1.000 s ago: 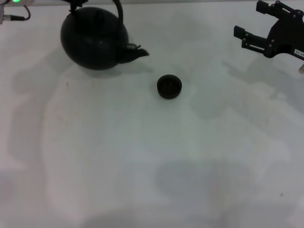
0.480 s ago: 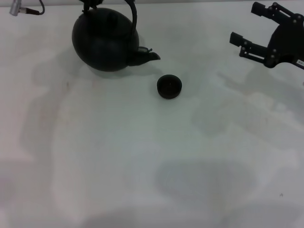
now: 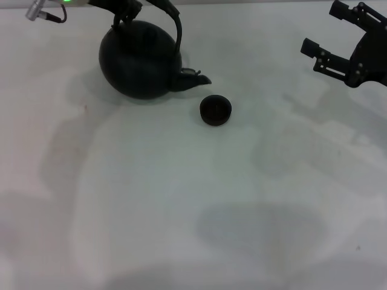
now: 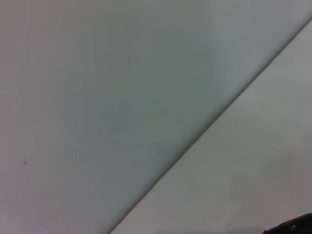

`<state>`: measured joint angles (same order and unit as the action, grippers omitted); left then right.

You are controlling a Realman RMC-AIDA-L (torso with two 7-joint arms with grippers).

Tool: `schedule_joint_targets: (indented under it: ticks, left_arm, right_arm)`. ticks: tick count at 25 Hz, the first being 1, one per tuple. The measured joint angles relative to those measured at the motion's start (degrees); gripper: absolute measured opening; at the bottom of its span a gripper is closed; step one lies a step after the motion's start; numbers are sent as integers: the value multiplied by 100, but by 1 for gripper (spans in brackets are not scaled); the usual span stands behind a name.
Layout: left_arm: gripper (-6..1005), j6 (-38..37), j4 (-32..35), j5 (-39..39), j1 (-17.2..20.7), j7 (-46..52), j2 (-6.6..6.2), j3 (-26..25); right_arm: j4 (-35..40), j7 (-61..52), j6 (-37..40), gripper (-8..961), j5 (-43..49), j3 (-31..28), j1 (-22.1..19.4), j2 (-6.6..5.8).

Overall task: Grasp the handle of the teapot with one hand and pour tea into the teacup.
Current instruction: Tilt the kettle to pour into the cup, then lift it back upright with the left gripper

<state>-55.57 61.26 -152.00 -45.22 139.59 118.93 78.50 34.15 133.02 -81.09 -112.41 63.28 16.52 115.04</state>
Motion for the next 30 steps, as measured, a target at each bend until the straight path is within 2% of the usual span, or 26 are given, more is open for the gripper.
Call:
schedule_joint_targets:
  ticks: [30]
  left_arm:
    - [146, -644, 491, -1009, -158, 320, 6, 589]
  right_arm:
    - [-99, 13, 35, 853, -83, -9, 47, 0]
